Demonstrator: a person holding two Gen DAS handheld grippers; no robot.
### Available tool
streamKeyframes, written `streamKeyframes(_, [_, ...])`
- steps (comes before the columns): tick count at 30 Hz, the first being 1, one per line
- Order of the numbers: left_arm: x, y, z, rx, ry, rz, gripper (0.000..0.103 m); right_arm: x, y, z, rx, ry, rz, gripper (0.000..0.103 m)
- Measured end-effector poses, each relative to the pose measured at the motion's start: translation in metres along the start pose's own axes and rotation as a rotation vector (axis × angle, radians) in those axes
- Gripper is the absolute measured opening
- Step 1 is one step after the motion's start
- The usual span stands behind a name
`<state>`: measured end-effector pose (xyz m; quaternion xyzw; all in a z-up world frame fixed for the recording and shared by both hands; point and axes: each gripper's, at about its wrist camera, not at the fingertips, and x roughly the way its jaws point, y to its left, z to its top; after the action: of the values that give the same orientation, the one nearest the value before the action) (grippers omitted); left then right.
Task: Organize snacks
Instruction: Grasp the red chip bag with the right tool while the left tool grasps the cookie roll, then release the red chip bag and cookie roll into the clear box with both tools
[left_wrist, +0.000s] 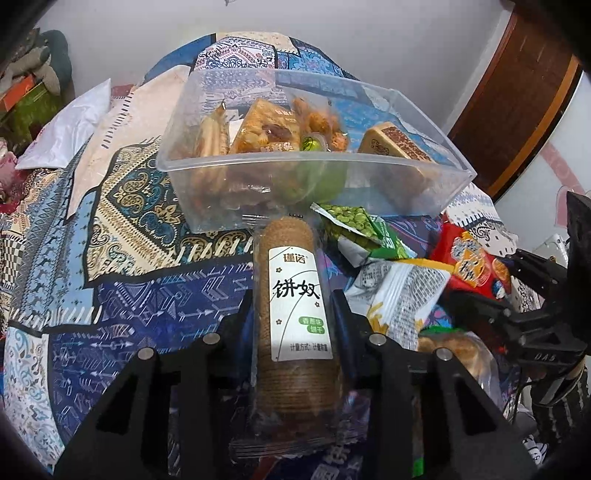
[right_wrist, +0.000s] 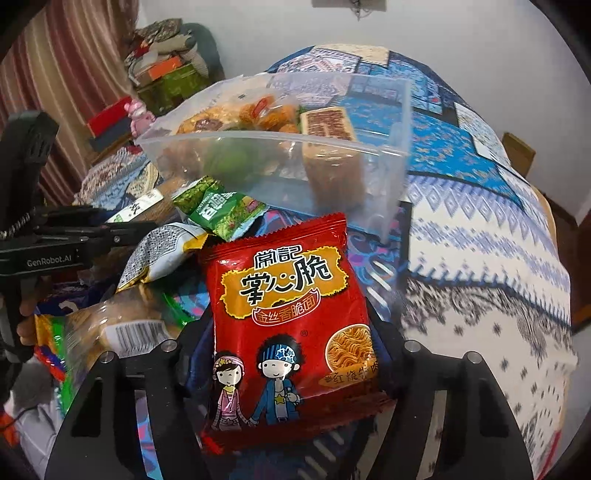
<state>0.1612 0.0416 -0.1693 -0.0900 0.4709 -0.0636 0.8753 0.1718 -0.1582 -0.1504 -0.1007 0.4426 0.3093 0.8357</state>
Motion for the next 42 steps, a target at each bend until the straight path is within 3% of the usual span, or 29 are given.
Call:
streamKeyframes(11, [-0.049,-0.006,-0.007,0.029,-0.099,0.046,0.038,-0.045,-0.001,0.006,0.036,-0.125,-0.036,0.065])
streamKeyframes(23, [-0.085,-0.005,0.040,0.018,-0.258,0.075,0.038,-0.066,0.000,0.054,0.075,-0.278,-0.018,0.065])
streamKeyframes(34, [-0.053,0.013,0.083,-0.007,-0.268,0.113,0.038,-0.041,0.003,0.108,0.098,-0.328,-0.009,0.065])
streamKeyframes(42, [-0.012,0.028,0.103,-0.023,-0.221,0.118,0.038,0.002,0.007,0.134,0.125,-0.284,-0.002,0.065])
